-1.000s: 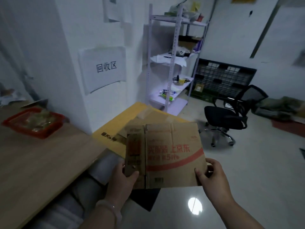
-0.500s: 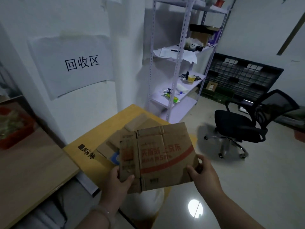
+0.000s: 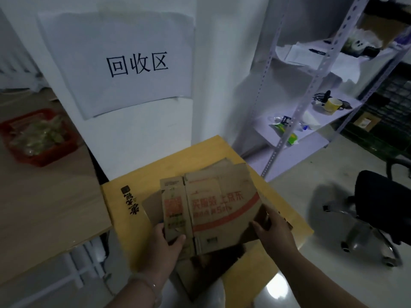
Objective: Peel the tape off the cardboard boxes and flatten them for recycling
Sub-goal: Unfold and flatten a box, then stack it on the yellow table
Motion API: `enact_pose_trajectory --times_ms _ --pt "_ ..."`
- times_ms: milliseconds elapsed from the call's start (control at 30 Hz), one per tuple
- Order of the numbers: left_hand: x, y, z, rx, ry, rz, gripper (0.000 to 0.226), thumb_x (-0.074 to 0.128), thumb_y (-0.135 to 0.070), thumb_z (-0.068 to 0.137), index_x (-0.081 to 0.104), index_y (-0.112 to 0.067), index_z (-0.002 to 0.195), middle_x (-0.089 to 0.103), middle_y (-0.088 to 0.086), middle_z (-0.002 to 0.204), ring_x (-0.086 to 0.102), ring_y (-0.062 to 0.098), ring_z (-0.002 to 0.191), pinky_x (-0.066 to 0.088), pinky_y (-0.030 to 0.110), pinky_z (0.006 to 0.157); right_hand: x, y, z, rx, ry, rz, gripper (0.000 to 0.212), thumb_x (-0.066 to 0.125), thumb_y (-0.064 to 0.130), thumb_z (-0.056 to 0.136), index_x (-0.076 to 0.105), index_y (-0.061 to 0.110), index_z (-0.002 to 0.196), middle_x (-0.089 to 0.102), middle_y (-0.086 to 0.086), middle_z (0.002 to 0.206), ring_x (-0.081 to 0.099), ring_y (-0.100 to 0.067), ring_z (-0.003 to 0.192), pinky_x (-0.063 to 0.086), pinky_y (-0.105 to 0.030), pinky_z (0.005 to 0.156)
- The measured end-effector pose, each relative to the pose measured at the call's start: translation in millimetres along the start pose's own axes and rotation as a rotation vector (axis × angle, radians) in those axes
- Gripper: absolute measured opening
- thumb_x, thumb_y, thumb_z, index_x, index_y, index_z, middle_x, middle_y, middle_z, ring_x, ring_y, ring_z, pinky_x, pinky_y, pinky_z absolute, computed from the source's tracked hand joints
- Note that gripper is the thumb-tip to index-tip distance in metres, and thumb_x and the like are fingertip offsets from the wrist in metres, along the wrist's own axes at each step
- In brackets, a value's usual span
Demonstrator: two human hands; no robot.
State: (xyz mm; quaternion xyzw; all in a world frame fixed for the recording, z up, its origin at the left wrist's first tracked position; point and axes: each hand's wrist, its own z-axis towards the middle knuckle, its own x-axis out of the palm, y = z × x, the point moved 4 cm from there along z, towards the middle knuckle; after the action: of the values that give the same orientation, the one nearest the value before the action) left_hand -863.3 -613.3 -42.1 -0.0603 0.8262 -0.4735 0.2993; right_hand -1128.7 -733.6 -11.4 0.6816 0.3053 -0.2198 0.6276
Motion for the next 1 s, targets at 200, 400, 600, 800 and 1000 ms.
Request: enact_pose_trajectory --times_ms 200,400,600,800,1000 --pt "33 12 10 -0.144 -0.063 0.054 0.048 0.072 -0.037 0.08 0.05 -0.033 0.123 0.062 -0.011 0.115 0.059 0.015 0.11 0.052 0.038 0.092 16 -25 69 -0.128 0.253 -0.2 0.046 0.068 0.029 0.085 0.05 0.031 0.127 0.057 0.014 0.102 0.056 -0.006 0.091 0.051 -0.025 0.077" --pt "66 4 5 0.099 -0.27 0.576 0.085 0.059 -0.044 0.085 0.007 -0.036 0.151 0.02 -0.007 0.154 0.022 0.018 0.14 0.025 0.038 0.114 20 -27 123 -0.561 0.432 -0.539 0.075 0.068 0.046 0.081 0.035 0.028 0.145 0.041 0.001 0.145 0.041 -0.021 0.129 0.041 -0.036 0.102" --pt "99 3 29 0.087 -0.068 0.811 0.071 0.034 -0.053 0.095 -0.006 -0.033 0.151 -0.014 -0.008 0.159 -0.012 0.018 0.146 0.01 0.042 0.119 55 -24 158 -0.826 0.681 -0.782 0.092 0.042 0.068 0.085 -0.006 0.03 0.153 -0.015 0.008 0.16 -0.012 -0.015 0.147 0.008 -0.036 0.12" --pt "108 14 27 0.05 -0.097 0.873 0.072 0.04 -0.053 0.094 0.001 -0.032 0.151 -0.014 -0.007 0.156 -0.008 0.021 0.147 0.013 0.042 0.118 69 -42 170 -0.854 0.713 -0.861 0.095 0.032 0.075 0.084 -0.017 0.026 0.15 -0.022 0.004 0.159 -0.021 -0.014 0.145 -0.006 -0.036 0.12" --pt "103 7 35 -0.003 -0.082 0.877 0.076 0.048 -0.058 0.088 0.011 -0.035 0.151 0.002 -0.009 0.16 0.0 0.02 0.147 0.01 0.039 0.117 69 -30 176 -0.831 0.741 -0.886 0.095 0.036 0.075 0.083 -0.009 0.028 0.152 -0.016 0.006 0.16 -0.015 -0.015 0.146 -0.006 -0.04 0.12"
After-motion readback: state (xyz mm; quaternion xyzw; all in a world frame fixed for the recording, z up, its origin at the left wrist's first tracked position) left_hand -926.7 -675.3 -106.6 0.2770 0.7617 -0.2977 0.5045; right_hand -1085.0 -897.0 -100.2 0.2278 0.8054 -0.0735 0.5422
